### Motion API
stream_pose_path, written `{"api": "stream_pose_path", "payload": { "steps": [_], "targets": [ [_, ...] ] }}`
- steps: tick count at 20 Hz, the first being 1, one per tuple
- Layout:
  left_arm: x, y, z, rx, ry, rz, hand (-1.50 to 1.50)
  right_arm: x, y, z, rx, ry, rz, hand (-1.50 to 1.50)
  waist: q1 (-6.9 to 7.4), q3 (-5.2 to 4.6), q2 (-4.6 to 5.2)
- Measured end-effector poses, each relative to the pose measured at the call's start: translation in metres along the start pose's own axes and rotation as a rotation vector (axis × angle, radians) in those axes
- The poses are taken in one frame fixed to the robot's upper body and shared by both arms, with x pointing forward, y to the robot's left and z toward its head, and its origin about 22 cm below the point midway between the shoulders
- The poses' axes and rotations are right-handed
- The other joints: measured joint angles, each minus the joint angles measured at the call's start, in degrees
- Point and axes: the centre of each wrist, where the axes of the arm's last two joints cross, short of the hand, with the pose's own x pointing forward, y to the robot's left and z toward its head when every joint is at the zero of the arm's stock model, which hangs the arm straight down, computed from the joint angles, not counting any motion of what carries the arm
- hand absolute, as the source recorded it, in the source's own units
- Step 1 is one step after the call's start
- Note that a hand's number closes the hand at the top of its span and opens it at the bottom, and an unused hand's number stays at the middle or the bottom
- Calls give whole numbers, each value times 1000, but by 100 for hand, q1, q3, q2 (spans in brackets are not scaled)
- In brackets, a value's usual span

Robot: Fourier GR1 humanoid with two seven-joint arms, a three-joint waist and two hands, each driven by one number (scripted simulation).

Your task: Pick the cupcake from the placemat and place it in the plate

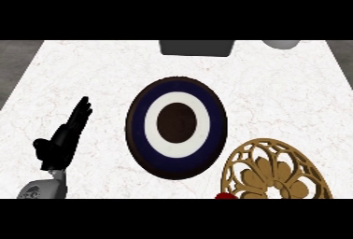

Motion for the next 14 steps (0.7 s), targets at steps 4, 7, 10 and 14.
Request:
{"api": "stream_pose_path", "payload": {
  "steps": [4,7,10,14],
  "targets": [
    [4,1,-4,-9,-10,-5,0,3,16,-16,27,-13,-14,150,59,2,7],
    [7,2,-6,-9,-10,-5,0,7,24,-29,0,19,-85,-150,92,11,8],
    [3,2,-4,-14,-5,-1,0,18,47,-50,-24,92,-139,-150,94,11,7],
    [0,-1,-2,-19,-2,5,0,30,73,-79,-17,127,-166,-150,98,11,-7]
  ]
}}
